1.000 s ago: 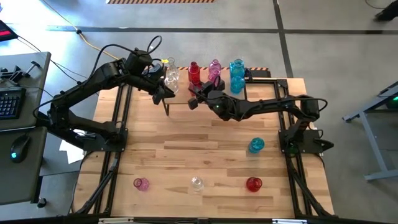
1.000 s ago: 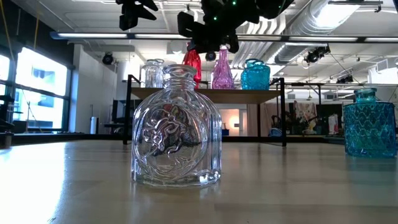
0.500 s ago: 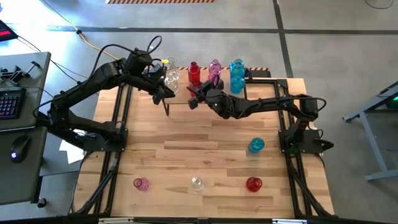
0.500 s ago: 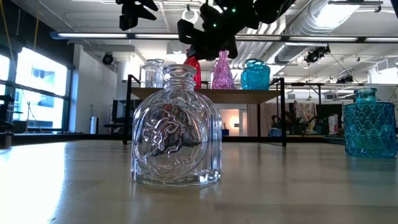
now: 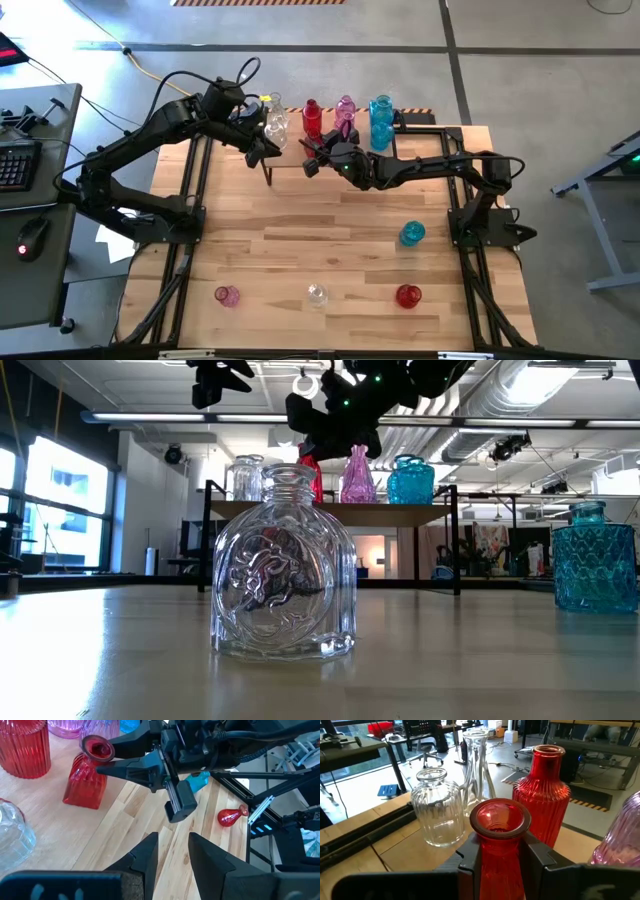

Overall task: Sort vases onto shelf
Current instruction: Put the left red vase on the shelf aligned with the other red vase

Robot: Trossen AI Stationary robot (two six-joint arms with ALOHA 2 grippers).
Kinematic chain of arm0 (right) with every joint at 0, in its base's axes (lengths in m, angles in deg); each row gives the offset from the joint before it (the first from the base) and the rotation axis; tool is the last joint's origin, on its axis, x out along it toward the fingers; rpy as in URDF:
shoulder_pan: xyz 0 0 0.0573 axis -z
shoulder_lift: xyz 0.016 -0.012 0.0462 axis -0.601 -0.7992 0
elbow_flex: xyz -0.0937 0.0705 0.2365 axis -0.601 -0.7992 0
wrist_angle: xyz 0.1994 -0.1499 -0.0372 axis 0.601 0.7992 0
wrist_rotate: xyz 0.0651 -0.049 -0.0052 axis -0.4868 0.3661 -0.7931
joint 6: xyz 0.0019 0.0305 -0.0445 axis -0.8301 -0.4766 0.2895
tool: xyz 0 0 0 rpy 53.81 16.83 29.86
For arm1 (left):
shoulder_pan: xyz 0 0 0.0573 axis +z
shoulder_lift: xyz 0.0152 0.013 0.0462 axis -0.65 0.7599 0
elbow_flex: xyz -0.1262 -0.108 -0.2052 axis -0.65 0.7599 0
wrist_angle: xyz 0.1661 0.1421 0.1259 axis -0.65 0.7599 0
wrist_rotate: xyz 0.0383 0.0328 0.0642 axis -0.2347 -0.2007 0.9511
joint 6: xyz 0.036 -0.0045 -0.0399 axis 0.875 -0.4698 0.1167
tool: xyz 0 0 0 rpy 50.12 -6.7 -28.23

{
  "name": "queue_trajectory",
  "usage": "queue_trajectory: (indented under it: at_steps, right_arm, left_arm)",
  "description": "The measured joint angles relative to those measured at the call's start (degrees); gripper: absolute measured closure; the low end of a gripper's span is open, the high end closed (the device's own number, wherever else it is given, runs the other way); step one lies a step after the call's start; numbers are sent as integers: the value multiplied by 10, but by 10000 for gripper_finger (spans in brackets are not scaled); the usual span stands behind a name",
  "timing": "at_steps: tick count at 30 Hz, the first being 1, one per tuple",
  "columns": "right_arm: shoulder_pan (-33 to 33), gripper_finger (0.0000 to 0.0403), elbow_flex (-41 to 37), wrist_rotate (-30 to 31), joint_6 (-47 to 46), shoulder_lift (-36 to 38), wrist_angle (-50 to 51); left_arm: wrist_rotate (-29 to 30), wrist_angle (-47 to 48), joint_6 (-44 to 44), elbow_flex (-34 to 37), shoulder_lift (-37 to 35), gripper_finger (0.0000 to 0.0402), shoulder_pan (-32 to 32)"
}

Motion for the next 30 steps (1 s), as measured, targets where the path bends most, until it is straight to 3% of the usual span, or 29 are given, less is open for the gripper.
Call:
queue_trajectory:
  at_steps: [8, 19, 30]
  right_arm:
    - [10, 326, 0, -30, -3, 1, -1]
    - [11, 247, 0, -32, -10, 1, -14]
    - [8, 238, 0, -10, 16, 31, -17]
  left_arm:
    - [0, 0, 0, 0, 0, 302, 0]
    - [0, 0, 0, 0, 0, 302, 0]
    - [0, 0, 0, 0, 0, 302, 0]
